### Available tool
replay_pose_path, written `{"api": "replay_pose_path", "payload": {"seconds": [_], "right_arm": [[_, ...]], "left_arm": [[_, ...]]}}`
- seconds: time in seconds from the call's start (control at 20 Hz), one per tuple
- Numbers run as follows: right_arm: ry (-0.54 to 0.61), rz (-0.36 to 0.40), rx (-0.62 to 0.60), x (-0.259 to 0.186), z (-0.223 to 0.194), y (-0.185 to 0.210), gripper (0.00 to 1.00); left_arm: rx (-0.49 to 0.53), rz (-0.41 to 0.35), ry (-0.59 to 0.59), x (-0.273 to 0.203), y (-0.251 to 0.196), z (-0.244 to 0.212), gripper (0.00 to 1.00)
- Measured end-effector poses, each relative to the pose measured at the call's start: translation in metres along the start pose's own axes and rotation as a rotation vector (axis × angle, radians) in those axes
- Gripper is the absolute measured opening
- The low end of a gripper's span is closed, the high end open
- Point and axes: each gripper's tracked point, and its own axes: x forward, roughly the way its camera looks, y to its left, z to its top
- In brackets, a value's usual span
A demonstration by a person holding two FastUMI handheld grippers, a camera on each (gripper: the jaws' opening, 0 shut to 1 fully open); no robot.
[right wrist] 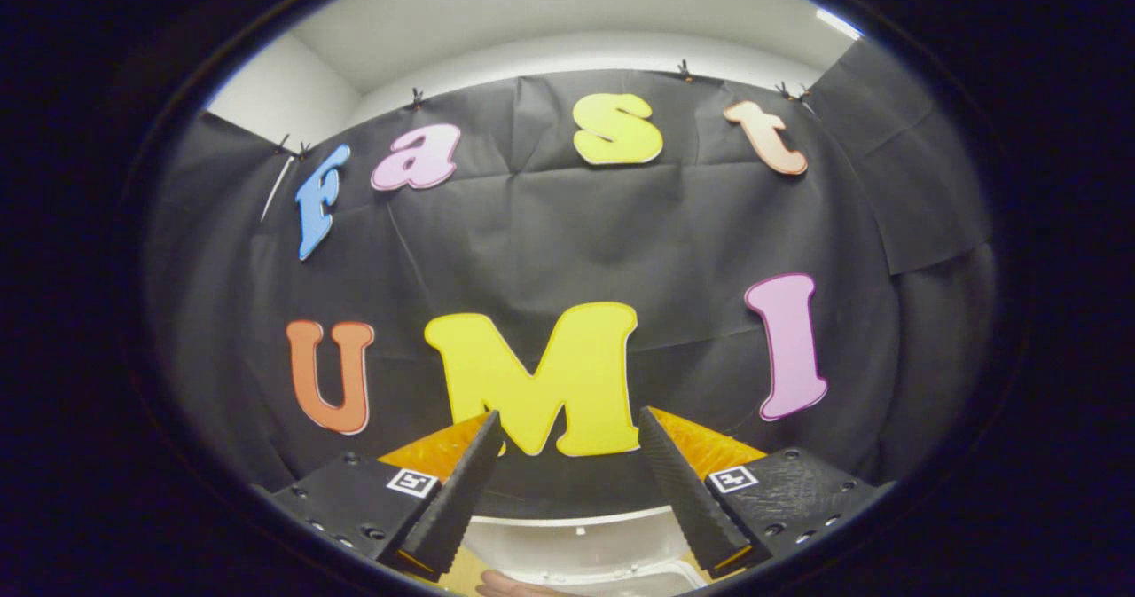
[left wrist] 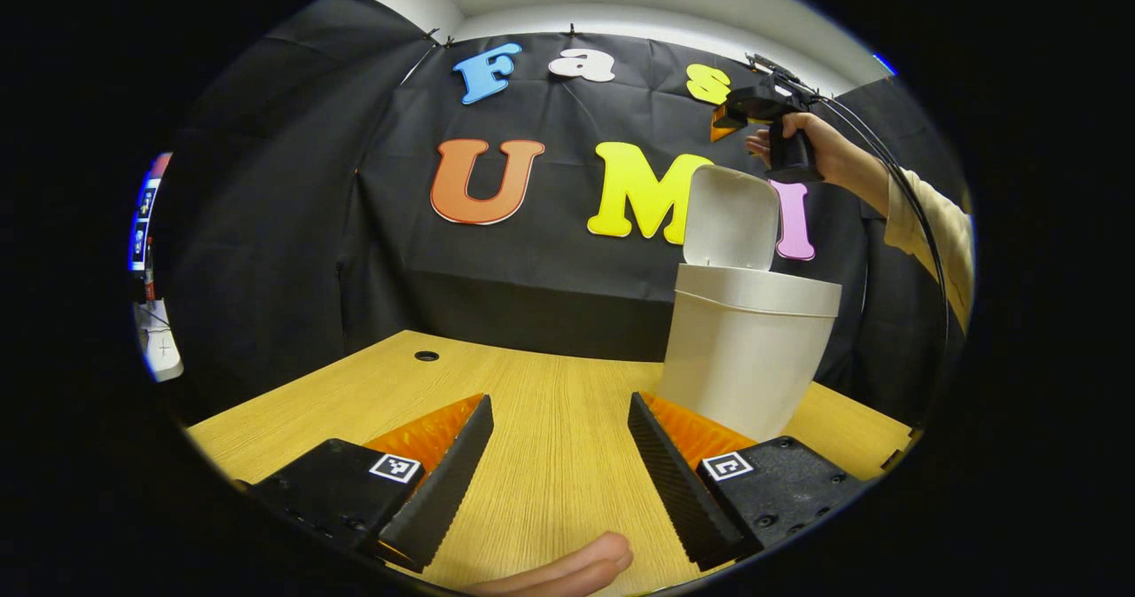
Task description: Press the lid of the desktop garbage bin to open it, pick up the crumpled paper on the desktop and throw it into the bin, then pick up the pop can on the desktop and drop it into the bin, and finally close the garbage bin lid.
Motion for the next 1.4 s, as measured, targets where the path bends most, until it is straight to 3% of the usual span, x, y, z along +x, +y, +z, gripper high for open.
{"api": "replay_pose_path", "payload": {"seconds": [0.2, 0.25, 0.35, 0.55, 0.7, 0.85, 1.1, 1.25, 1.4], "right_arm": [[0.188, -0.005, -0.100, 0.005, -0.058, 0.003, 0.92], [0.144, -0.001, -0.065, 0.002, -0.051, 0.004, 0.95], [0.173, 0.004, -0.047, -0.006, -0.055, 0.001, 0.90], [0.159, 0.046, -0.056, -0.030, -0.059, 0.001, 0.93], [0.172, 0.030, -0.053, -0.053, -0.074, -0.005, 0.93], [0.284, 0.034, -0.100, -0.071, -0.123, 0.000, 0.92], [0.519, 0.092, -0.036, -0.091, -0.209, 0.009, 0.96], [0.527, 0.095, -0.017, -0.101, -0.221, 0.004, 0.98], [0.505, 0.085, -0.054, -0.102, -0.219, 0.002, 0.92]], "left_arm": [[-0.028, -0.014, 0.019, 0.002, -0.007, -0.008, 0.98], [-0.030, -0.023, 0.019, 0.001, -0.011, -0.007, 0.98], [-0.013, -0.029, 0.008, -0.002, -0.016, -0.005, 0.98], [0.011, -0.025, 0.007, -0.008, -0.025, -0.005, 0.98], [0.011, -0.011, 0.031, -0.021, -0.032, -0.010, 0.98], [0.025, -0.010, 0.029, -0.032, -0.042, -0.008, 0.98], [0.031, 0.022, 0.050, -0.046, -0.040, -0.019, 0.98], [-0.004, 0.024, 0.069, -0.052, -0.040, -0.020, 0.98], [-0.031, 0.054, 0.089, -0.053, -0.031, -0.024, 0.98]]}}
